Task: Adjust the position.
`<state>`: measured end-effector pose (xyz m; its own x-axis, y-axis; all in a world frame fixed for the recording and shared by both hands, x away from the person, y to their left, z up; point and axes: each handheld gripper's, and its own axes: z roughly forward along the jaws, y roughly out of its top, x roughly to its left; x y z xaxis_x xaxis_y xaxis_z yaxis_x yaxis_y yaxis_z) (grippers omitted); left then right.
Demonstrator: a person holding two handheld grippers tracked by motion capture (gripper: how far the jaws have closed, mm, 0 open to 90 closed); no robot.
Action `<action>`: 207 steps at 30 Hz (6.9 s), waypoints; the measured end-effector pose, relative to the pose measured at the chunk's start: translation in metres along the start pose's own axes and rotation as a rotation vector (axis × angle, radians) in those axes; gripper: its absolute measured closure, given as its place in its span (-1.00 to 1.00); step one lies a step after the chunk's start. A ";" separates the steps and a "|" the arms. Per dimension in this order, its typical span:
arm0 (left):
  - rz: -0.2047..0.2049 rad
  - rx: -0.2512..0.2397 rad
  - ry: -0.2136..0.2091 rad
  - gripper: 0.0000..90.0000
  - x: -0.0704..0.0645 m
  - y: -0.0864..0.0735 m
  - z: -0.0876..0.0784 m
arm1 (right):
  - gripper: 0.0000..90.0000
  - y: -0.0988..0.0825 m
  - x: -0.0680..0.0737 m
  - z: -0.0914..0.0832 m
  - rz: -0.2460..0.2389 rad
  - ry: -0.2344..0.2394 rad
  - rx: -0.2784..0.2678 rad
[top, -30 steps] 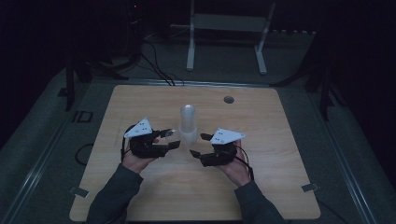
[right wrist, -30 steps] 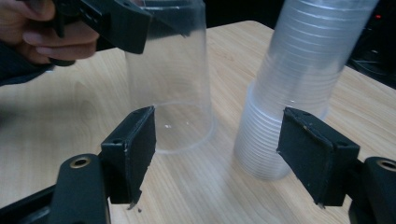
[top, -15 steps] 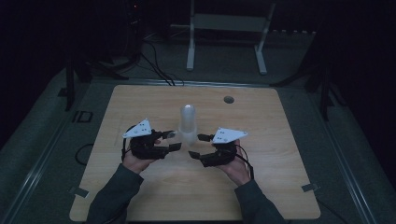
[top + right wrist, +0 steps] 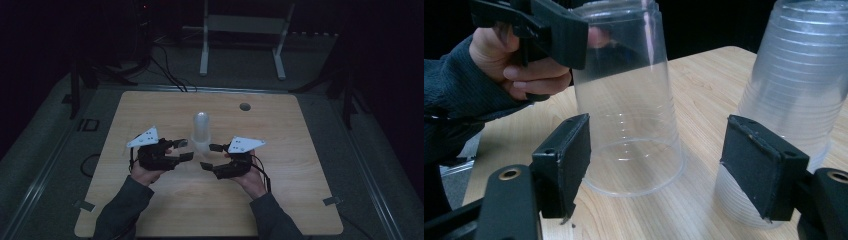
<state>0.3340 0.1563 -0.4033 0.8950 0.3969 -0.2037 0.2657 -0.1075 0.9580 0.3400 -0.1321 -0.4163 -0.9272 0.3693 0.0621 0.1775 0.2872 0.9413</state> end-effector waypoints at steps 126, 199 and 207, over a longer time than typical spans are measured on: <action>-0.105 -0.126 -0.028 -0.31 0.005 0.003 -0.013 | -0.35 0.001 -0.002 0.016 0.018 0.087 0.002; 0.033 0.016 0.136 -0.30 -0.003 0.012 -0.023 | -0.35 0.036 -0.019 -0.005 -0.206 -0.098 0.351; 0.041 0.031 0.140 -0.30 -0.004 0.011 -0.022 | -0.35 0.040 -0.019 -0.007 -0.240 -0.106 0.394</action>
<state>0.3261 0.1734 -0.3874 0.8469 0.5149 -0.1325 0.2433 -0.1536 0.9577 0.3627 -0.1340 -0.3773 -0.9221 0.3339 -0.1955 0.0928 0.6815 0.7259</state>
